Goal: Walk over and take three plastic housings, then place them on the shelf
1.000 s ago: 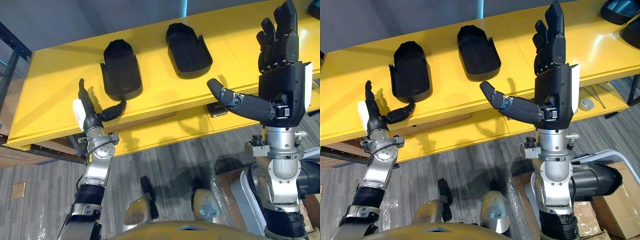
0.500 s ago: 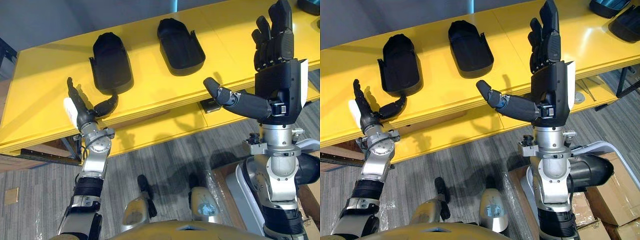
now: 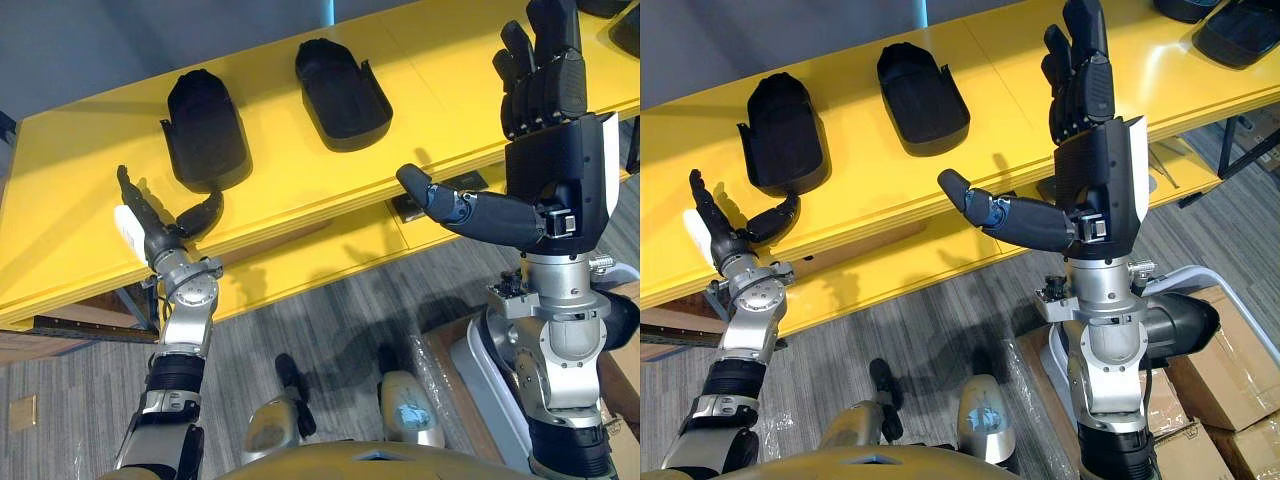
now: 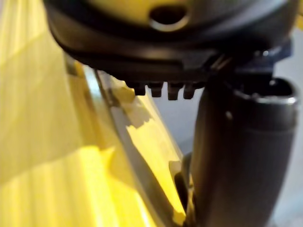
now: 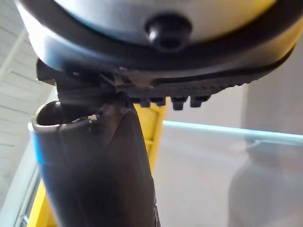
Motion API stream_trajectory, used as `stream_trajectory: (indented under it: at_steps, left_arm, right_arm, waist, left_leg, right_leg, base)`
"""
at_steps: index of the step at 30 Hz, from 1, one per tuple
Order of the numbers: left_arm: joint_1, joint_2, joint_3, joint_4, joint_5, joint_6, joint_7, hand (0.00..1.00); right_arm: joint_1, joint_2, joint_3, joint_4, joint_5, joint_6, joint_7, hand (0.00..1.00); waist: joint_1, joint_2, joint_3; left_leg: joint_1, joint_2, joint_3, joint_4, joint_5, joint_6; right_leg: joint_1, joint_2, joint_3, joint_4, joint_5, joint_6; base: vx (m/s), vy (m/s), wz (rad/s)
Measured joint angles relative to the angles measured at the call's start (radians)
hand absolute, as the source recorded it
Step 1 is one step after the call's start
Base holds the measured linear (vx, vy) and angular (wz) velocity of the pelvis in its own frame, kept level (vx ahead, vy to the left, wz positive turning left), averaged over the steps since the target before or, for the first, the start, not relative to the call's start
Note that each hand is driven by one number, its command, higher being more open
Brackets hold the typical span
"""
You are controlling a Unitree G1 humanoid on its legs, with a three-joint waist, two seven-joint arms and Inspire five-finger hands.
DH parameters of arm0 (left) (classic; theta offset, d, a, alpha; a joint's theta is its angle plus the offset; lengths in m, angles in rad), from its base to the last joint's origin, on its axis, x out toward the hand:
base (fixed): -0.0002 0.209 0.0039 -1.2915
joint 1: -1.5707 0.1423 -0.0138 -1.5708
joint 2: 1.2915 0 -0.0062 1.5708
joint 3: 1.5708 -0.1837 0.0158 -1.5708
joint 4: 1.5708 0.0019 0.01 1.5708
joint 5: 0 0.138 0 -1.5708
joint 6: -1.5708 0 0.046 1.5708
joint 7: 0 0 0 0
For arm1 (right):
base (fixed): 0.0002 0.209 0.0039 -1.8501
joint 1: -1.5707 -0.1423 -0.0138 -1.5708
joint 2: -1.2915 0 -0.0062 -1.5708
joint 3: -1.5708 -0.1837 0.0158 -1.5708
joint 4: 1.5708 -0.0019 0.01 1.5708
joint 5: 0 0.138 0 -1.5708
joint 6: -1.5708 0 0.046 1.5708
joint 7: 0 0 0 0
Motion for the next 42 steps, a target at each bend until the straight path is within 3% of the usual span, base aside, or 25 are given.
stream_trajectory:
  at_steps: [6, 10, 13, 16, 18, 23, 26, 29, 34, 40, 42]
  left_arm:
    - [0.017, -0.028, 0.004, -0.006, -0.046, -0.022, 0.01, 1.0]
    - [0.178, -0.098, -0.02, -0.234, -0.119, -0.024, -0.006, 1.0]
    - [0.365, -0.138, -0.069, -0.507, -0.153, -0.048, -0.093, 1.0]
    - [0.52, -0.162, -0.104, -0.714, -0.235, -0.105, -0.262, 1.0]
    - [0.598, -0.166, -0.104, -0.791, -0.35, -0.155, -0.435, 1.0]
    - [0.632, -0.164, -0.089, -0.797, -0.489, -0.193, -0.655, 1.0]
    - [0.631, -0.155, -0.097, -0.797, -0.637, -0.195, -0.793, 1.0]
    - [0.627, -0.152, -0.132, -0.797, -0.747, -0.195, -0.87, 1.0]
    - [0.609, -0.146, -0.209, -0.797, -0.771, -0.197, -0.928, 1.0]
    - [0.519, -0.104, -0.297, -0.776, -0.84, -0.197, -0.984, 1.0]
    - [0.486, -0.094, -0.327, -0.735, -0.859, -0.224, -0.971, 1.0]
  right_arm:
    - [0.039, 0.0, -0.021, -0.073, 0.034, 0.0, 0.044, 1.0]
    - [0.09, 0.015, -0.028, -0.086, 0.032, -0.002, 0.053, 1.0]
    - [0.162, 0.071, -0.011, -0.086, 0.019, -0.002, 0.029, 1.0]
    - [0.202, 0.107, -0.006, -0.085, -0.028, -0.002, -0.023, 1.0]
    - [0.205, 0.12, -0.006, -0.073, -0.056, -0.002, -0.084, 1.0]
    - [0.186, 0.138, -0.012, 0.011, -0.082, 0.015, -0.172, 1.0]
    - [0.168, 0.183, -0.008, 0.142, -0.031, 0.084, -0.199, 1.0]
    - [0.181, 0.226, -0.009, 0.265, -0.004, 0.136, -0.237, 1.0]
    - [0.246, 0.237, -0.016, 0.315, 0.004, 0.146, -0.279, 1.0]
    - [0.353, 0.242, -0.116, 0.298, 0.006, 0.146, -0.311, 1.0]
    - [0.406, 0.25, -0.162, 0.267, 0.036, 0.145, -0.318, 1.0]
  waist:
    - [-0.006, 0.015, -0.015]
    - [-0.021, 0.021, -0.022]
    - [-0.007, 0.032, -0.052]
    - [0.029, 0.053, -0.089]
    - [0.058, 0.062, -0.105]
    - [0.09, 0.047, -0.128]
    - [0.09, 0.02, -0.147]
    - [0.088, 0.008, -0.157]
    - [0.082, 0.009, -0.158]
    - [0.02, -0.002, -0.164]
    - [-0.023, -0.012, -0.165]
  left_leg:
    - [0.004, -0.013, 0.002, 0.0, -0.002, 0.003]
    - [0.037, -0.029, -0.017, -0.001, -0.015, 0.001]
    - [0.033, -0.035, -0.06, -0.003, -0.019, 0.001]
    - [0.017, -0.036, -0.115, -0.002, -0.019, 0.001]
    - [0.017, -0.036, -0.15, 0.0, -0.013, -0.006]
    - [0.013, -0.036, -0.193, 0.0, -0.007, -0.01]
    - [0.015, -0.035, -0.194, -0.001, -0.006, -0.01]
    - [0.02, -0.035, -0.176, -0.003, -0.011, -0.009]
    - [0.038, -0.03, -0.115, -0.004, -0.021, -0.008]
    - [0.058, -0.009, -0.006, -0.003, -0.046, -0.019]
    - [0.08, 0.002, 0.07, 0.002, -0.065, -0.031]
  right_leg:
    - [0.004, -0.016, 0.001, 0.003, 0.005, 0.009]
    - [0.053, -0.031, -0.018, -0.001, -0.003, 0.008]
    - [0.074, -0.039, -0.054, -0.008, -0.023, 0.014]
    - [0.105, -0.04, -0.107, -0.039, -0.024, 0.013]
    - [0.132, -0.039, -0.148, -0.056, -0.027, 0.008]
    - [0.161, -0.031, -0.198, -0.075, -0.031, 0.0]
    - [0.166, -0.03, -0.199, -0.081, -0.027, -0.005]
    - [0.168, -0.03, -0.184, -0.092, -0.024, -0.005]
    - [0.154, -0.024, -0.123, -0.115, -0.001, -0.004]
    - [0.107, -0.001, -0.005, -0.129, 0.02, -0.011]
    - [0.079, 0.019, 0.081, -0.133, 0.029, -0.009]
  base:
    - [0.03, 0.006, 0.01]
    - [0.06, 0.016, 0.15]
    - [0.05, -0.011, 0.36]
    - [0.05, -0.018, 0.49]
    - [0.04, -0.024, 0.44]
    - [0.01, -0.024, 0.3]
    - [0.01, -0.009, 0.01]
    - [0.02, 0.008, -0.14]
    - [0.01, 0.017, -0.36]
    - [0.0, -0.001, -0.59]
    - [0.03, -0.01, -1.04]
